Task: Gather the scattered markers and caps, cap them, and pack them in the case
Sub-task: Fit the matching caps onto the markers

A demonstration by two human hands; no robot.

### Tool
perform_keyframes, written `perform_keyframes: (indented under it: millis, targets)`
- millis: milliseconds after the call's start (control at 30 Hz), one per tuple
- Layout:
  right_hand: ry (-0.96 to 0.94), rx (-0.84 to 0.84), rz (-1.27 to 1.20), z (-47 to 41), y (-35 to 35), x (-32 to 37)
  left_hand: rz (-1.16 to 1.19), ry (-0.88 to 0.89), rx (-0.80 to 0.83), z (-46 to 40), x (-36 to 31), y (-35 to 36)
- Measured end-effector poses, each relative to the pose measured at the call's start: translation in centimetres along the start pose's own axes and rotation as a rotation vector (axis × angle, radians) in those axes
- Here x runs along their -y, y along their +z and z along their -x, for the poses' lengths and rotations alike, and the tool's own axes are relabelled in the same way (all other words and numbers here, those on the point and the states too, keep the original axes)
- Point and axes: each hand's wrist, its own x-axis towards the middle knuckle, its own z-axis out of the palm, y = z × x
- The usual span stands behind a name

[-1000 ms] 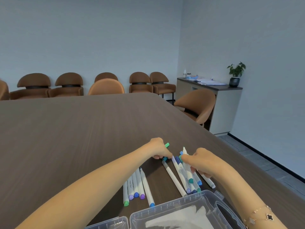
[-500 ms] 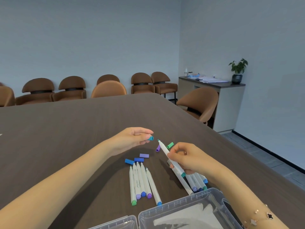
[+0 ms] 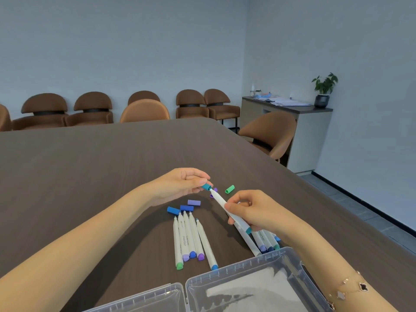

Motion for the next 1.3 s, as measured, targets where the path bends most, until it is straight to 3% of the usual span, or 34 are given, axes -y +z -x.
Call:
perform_keyframes:
  millis: [233, 433, 633, 733, 833, 967, 1133, 1300]
  targets:
    - [0.009, 0.012, -0.042, 0.0, 0.5, 0.0, -0.06, -0.038, -0.093, 0.1, 0.0, 1.5]
    - [0.046, -0.103, -0.217, -0.1, 1.6, 0.1, -0.022, 0.019, -0.206, -0.1, -0.6, 2.5]
    - [0.11, -0.129, -0.295, -0.4, 1.9, 0.2, -0.087, -0.004, -0.157, -0.5, -0.6, 2.6]
    - [0.092, -0.163, -0.03, -1.0, 2.1, -0.6, -0.292, -0.043, -0.089, -0.7, 0.3, 1.0]
    - [0.1, -0.117, 0.324, -1.4, 3.2, -2.0, -0.56, -0.056, -0.235, -0.8, 2.2, -1.4]
    - [0.009, -0.224, 0.436, -0.9, 3.9, -1.7, -0.575, -0.04, -0.4, 0.2, 3.8, -3.3]
    - [-0.101, -0.06, 0.415, 0.1, 6.3, -0.9, -0.575, -0.085, -0.175, 0.8, 3.9, -3.7]
    - [-0.068, -0.091, 0.542, 0.1, 5.9, -0.9, -0.602, -0.093, 0.041, 0.5, 3.5, -2.9]
